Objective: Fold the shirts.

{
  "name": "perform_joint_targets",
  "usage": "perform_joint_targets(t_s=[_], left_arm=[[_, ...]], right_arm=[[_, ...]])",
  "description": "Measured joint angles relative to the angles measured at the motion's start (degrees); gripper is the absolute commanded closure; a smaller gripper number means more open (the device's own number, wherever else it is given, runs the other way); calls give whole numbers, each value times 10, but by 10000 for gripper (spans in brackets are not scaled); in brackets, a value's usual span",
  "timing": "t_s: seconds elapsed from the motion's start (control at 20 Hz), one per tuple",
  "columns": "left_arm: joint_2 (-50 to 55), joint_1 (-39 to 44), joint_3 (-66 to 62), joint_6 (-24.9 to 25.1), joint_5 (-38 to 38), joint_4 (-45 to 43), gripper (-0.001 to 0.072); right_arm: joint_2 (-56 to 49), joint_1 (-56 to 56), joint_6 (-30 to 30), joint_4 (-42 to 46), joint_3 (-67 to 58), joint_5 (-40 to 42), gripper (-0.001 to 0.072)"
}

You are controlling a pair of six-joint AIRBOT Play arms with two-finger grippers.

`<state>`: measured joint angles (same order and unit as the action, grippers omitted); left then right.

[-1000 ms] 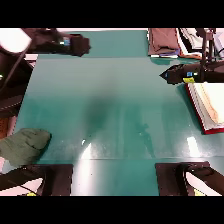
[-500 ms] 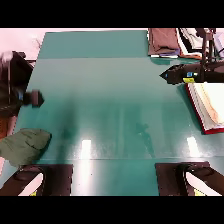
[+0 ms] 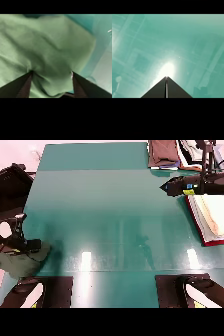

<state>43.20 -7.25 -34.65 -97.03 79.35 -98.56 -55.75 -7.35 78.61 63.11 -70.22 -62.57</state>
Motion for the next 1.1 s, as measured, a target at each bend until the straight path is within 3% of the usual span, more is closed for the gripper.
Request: perform_joint_targets(t_s=[0.05, 0.1, 0.3, 0.5, 0.75, 1.05, 1.1], left_arm=[[0, -2, 7, -2, 1, -7, 565], [0, -3, 11, -2, 3, -13, 681], [0, -6, -26, -2, 6, -19, 682], [0, 25, -192, 15, -2, 27, 684], [33, 165, -424, 26, -27, 62, 684], [182, 367, -587, 50, -43, 73, 677], [215, 397, -598, 58, -54, 81, 524]], right_arm=[[0, 0, 0, 0, 0, 0, 689], [0, 0, 0, 0, 0, 0, 689], [0, 0, 0, 0, -5, 5, 689], [0, 0, 0, -1, -56, 11, 690], [0, 1, 0, 0, -143, 17, 689], [0, 53, 16, 0, -207, 16, 689], [0, 66, 18, -1, -212, 13, 689]])
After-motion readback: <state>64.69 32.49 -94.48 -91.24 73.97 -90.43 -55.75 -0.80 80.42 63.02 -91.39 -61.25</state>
